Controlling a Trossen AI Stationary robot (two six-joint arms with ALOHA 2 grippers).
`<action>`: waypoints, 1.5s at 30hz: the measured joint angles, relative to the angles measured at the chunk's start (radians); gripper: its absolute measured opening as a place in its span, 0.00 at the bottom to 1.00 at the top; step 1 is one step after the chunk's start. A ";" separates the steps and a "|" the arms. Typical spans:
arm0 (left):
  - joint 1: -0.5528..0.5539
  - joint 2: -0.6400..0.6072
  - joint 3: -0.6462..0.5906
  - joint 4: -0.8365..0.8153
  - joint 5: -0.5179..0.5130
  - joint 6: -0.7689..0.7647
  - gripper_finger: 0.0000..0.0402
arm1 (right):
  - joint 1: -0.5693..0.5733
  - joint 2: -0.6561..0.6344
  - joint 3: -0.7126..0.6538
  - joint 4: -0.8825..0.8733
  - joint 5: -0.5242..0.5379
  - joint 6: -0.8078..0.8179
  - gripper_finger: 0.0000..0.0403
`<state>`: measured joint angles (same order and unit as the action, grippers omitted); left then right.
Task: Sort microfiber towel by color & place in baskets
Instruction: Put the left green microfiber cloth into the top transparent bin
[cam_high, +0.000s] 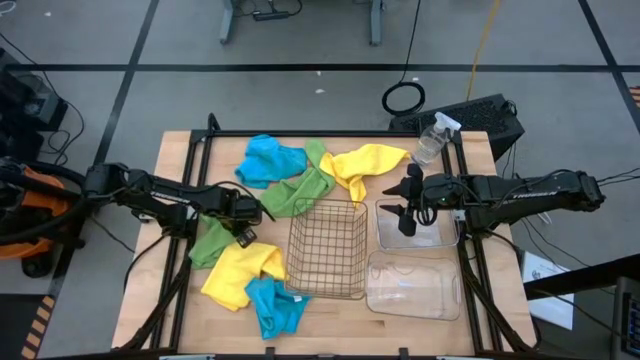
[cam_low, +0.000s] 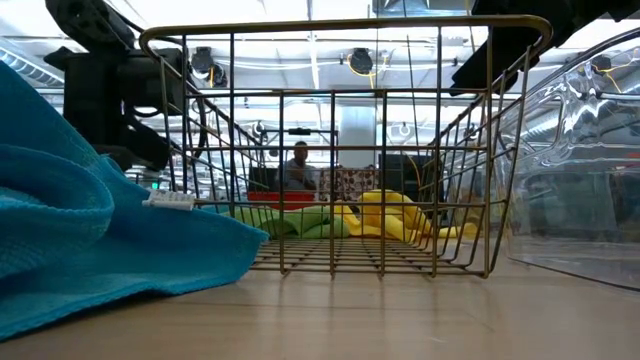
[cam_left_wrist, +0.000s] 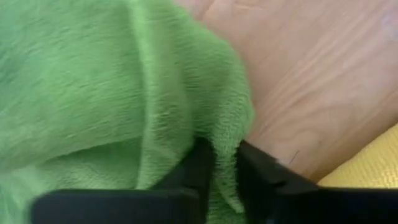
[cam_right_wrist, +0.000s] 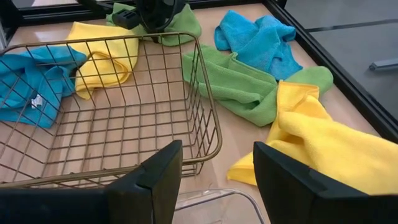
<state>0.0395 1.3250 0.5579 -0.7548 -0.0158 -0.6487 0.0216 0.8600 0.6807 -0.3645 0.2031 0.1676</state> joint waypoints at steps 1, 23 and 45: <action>0.000 -0.004 0.007 -0.005 -0.001 0.000 0.06 | 0.000 0.000 0.000 0.000 0.000 0.002 0.47; -0.089 -0.362 0.426 -0.192 -0.338 0.249 0.01 | 0.128 0.131 0.000 0.544 0.010 -0.140 0.47; -0.263 -0.341 0.468 0.278 -0.351 0.518 0.01 | 0.277 0.866 0.562 0.751 0.429 -0.444 0.52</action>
<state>-0.2237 0.9836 1.0264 -0.4764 -0.3670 -0.1310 0.2982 1.7255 1.2426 0.3866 0.6324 -0.2761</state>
